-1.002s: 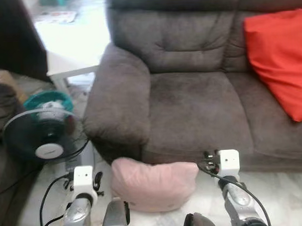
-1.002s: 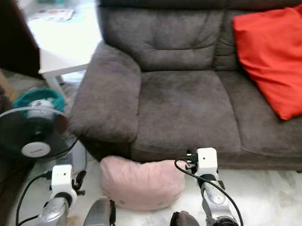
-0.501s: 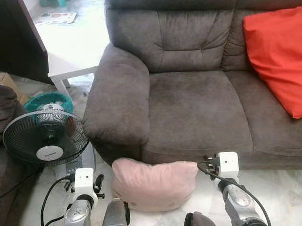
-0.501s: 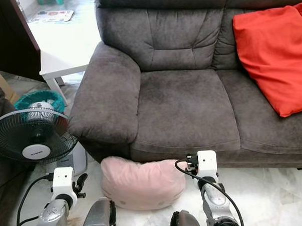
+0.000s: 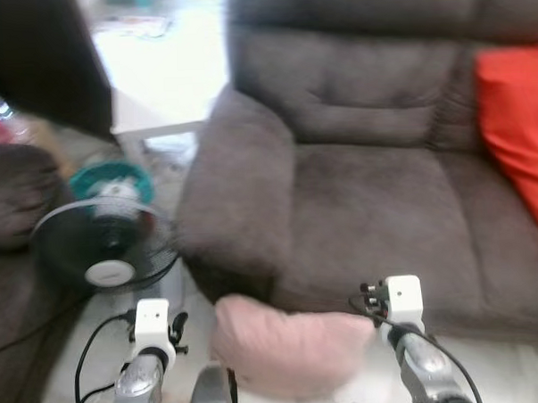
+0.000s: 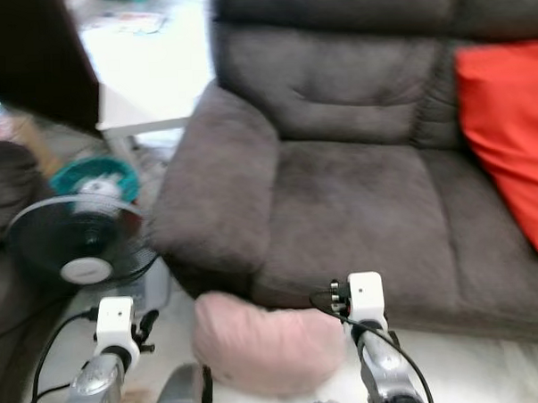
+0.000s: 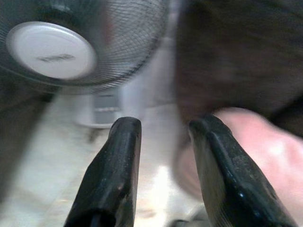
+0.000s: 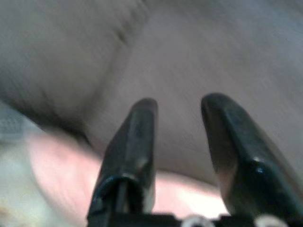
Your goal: Move the pillow to the sofa from floor
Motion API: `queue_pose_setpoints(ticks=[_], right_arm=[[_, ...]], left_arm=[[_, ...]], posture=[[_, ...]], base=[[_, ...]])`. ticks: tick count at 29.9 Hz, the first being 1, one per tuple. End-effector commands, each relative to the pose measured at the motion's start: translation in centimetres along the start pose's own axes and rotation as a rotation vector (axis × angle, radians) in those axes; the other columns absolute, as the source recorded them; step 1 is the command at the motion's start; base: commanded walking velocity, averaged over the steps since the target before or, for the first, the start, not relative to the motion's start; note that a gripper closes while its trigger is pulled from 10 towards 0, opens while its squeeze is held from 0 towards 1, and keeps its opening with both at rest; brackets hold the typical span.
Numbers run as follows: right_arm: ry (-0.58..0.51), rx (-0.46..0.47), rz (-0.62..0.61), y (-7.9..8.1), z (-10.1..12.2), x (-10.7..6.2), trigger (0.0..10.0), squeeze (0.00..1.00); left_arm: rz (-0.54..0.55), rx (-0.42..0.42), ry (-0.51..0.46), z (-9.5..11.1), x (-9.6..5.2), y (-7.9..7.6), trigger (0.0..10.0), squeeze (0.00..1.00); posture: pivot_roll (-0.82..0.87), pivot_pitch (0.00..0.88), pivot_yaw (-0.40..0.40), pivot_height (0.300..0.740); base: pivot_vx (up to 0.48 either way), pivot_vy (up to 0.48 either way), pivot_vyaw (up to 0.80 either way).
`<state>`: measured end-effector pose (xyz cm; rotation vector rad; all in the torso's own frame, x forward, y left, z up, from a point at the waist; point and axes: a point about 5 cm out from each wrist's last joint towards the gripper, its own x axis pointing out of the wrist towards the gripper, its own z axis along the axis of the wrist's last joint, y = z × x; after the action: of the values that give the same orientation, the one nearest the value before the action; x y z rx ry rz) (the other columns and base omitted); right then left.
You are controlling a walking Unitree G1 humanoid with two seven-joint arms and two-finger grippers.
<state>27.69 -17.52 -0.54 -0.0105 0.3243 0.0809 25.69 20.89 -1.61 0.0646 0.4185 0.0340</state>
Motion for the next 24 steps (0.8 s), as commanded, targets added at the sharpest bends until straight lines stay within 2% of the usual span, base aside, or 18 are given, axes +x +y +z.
queue_pose_setpoints(ticks=[1,9,12,14,17,21,22,23,24], right_arm=[[0.050,0.016,-0.034,-0.9,-1.4,-0.9,10.0,0.00],[0.050,0.003,-0.038,-1.1,-1.3,-0.9,10.0,0.00],[0.056,0.001,-0.037,-1.1,-1.3,-0.9,10.0,0.00],[0.058,0.003,-0.039,-1.1,-1.4,-0.9,10.0,0.00],[0.067,0.011,-0.048,-1.2,-1.6,-1.0,10.0,0.00],[0.070,0.026,-0.056,-1.1,-1.8,-1.1,10.0,0.00],[0.068,0.033,-0.058,-1.1,-1.8,-1.2,10.0,0.00],[0.044,0.047,-0.055,-1.1,-1.7,-1.2,10.0,0.00],[0.044,0.047,-0.055,-1.1,-1.7,-1.2,10.0,0.00]], left_arm=[[-0.024,0.002,0.004,-0.2,0.0,-0.7,10.0,0.00],[-0.109,0.017,0.024,-0.5,0.0,-2.0,10.0,0.00],[-0.218,0.063,0.034,-0.6,-0.1,-2.8,10.0,0.00],[-0.255,0.011,0.056,-0.9,-0.2,-3.1,10.0,0.00],[-0.297,0.021,0.071,-1.1,-0.3,-2.7,10.0,0.00],[-0.254,0.019,0.068,-1.0,-0.3,-1.6,10.0,0.00],[-0.224,0.030,0.056,-0.9,-0.3,-1.2,10.0,0.00],[-0.147,0.042,0.006,-0.5,-0.3,-0.6,10.0,0.00],[-0.147,0.042,0.006,-0.5,-0.3,-0.6,10.0,0.00]], posture=[[0.19,0.099,-0.043,0.643],[0.19,0.103,-0.046,0.643],[0.19,0.105,-0.048,0.643],[0.19,0.106,-0.048,0.643],[0.19,0.105,-0.048,0.643],[0.20,0.107,-0.048,0.643],[0.20,0.108,-0.048,0.643],[0.19,0.109,-0.048,0.643],[0.19,0.109,-0.048,0.643]], base=[[0.000,0.000,0.00],[0.000,0.000,0.00],[0.000,0.000,0.00],[0.000,0.000,0.00],[0.000,0.000,0.00],[0.000,0.000,0.00],[0.000,0.000,0.00],[0.000,0.000,0.00],[0.000,0.000,0.00]])
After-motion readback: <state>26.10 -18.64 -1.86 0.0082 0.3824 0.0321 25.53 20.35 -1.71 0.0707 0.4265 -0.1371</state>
